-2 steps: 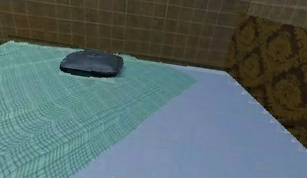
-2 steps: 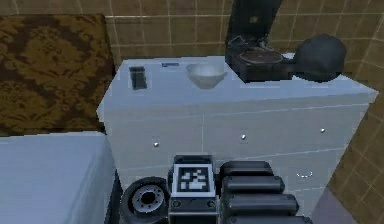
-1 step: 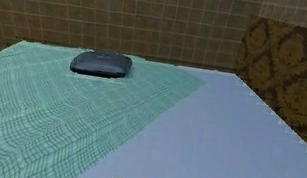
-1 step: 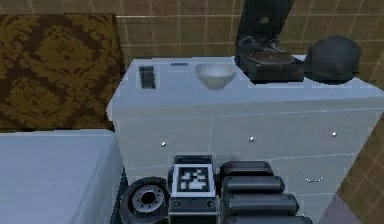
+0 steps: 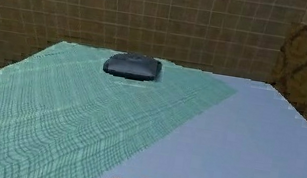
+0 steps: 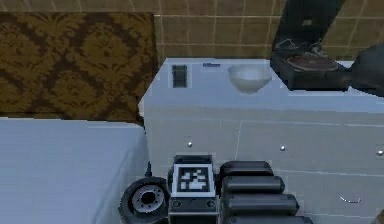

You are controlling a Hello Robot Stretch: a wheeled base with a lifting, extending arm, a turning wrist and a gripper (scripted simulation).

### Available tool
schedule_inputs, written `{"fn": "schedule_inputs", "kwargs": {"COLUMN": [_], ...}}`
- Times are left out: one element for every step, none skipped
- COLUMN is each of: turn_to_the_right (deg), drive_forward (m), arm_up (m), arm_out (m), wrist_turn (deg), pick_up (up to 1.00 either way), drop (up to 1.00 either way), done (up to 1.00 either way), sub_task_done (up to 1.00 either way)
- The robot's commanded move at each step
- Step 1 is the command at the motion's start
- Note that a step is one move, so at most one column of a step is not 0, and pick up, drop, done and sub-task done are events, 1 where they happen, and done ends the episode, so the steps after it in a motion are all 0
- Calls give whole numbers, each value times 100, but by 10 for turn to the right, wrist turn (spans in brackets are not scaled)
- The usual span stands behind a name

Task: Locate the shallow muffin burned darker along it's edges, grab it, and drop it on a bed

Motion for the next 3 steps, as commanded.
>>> {"fn": "schedule_inputs", "kwargs": {"turn_to_the_right": [60, 450, 330], "drive_forward": [0, 0, 0], "arm_up": [0, 0, 0], "arm_out": [0, 0, 0], "wrist_turn": [0, 0, 0], "pick_up": [0, 0, 0], "drop": [0, 0, 0], "done": [0, 0, 0], "sub_task_done": [0, 0, 0]}}
